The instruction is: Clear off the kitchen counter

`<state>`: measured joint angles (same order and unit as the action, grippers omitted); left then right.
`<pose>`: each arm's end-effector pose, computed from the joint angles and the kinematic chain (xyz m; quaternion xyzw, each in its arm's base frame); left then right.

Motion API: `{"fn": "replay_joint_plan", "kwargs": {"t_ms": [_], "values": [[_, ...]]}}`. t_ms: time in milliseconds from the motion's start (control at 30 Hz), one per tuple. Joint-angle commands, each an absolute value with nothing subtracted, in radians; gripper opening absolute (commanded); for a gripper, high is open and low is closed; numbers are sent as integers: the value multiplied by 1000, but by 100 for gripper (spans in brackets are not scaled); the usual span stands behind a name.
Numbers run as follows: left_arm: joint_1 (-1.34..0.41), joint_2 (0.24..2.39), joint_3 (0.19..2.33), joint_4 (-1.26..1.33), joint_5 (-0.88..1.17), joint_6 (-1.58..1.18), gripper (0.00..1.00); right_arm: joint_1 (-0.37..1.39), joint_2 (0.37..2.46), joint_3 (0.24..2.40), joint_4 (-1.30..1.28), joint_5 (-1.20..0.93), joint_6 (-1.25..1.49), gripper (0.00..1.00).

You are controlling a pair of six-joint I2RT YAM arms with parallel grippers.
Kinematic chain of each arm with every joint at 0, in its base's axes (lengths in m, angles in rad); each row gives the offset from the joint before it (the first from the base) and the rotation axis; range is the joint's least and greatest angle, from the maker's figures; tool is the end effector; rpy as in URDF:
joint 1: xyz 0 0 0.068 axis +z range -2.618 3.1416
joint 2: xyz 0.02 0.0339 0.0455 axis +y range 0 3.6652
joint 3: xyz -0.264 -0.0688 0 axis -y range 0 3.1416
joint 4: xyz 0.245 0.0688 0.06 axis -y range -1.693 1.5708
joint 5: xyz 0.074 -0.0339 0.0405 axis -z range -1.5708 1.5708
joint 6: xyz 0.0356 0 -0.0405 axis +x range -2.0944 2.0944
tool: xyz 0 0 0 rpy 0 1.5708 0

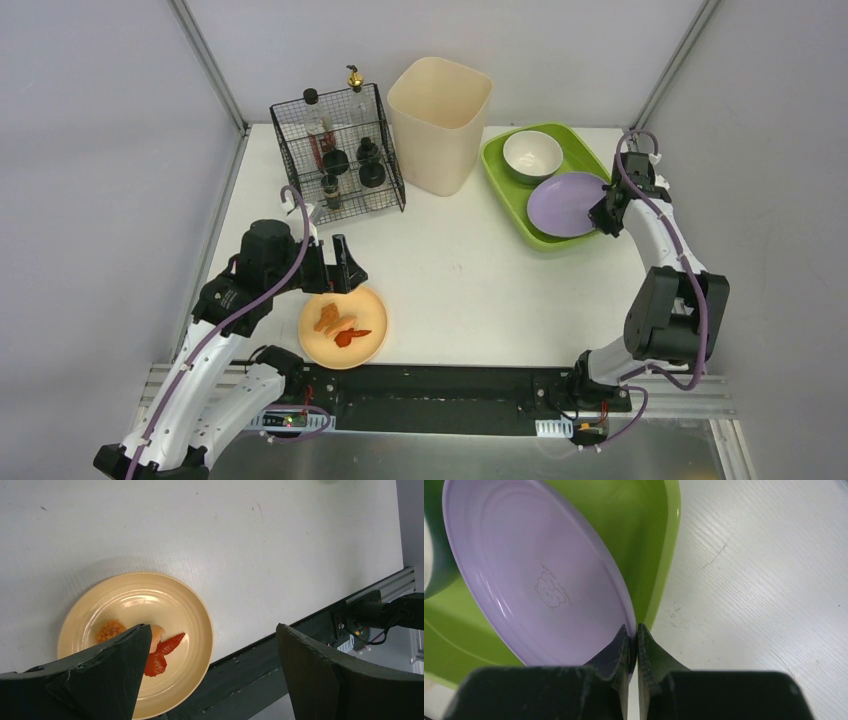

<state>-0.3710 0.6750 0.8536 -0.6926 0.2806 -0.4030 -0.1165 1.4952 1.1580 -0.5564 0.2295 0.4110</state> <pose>0.1256 -0.0594 0.3278 0.0568 0.8561 -0.3002 0.4167 0.3161 -0.0451 0.2676 0.2810 0.8947 -0.0584 0.3423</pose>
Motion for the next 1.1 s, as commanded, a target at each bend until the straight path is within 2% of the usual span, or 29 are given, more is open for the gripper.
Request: {"fn": "replay_joint_plan", "kwargs": {"t_ms": [0, 300, 367, 500, 600, 833, 1067], "values": [[-360, 662, 849, -661, 302, -388, 99, -126, 1540, 1224, -506, 203, 454, 0], [-360, 667, 849, -661, 305, -389, 99, -126, 1647, 1255, -493, 206, 468, 1], [-361, 666, 849, -661, 305, -390, 99, -126, 1652, 1255, -493, 203, 471, 18], [-361, 667, 849, -660, 305, -390, 99, -126, 1641, 1248, -497, 211, 477, 39], [-361, 666, 849, -660, 305, -390, 99, -126, 1627, 1248, -503, 210, 477, 49], [-360, 667, 849, -661, 309, -389, 99, -124, 1562, 1272, -560, 234, 463, 53], [-361, 664, 849, -660, 311, -388, 99, -97, 1396, 1268, -602, 245, 429, 55]]}}
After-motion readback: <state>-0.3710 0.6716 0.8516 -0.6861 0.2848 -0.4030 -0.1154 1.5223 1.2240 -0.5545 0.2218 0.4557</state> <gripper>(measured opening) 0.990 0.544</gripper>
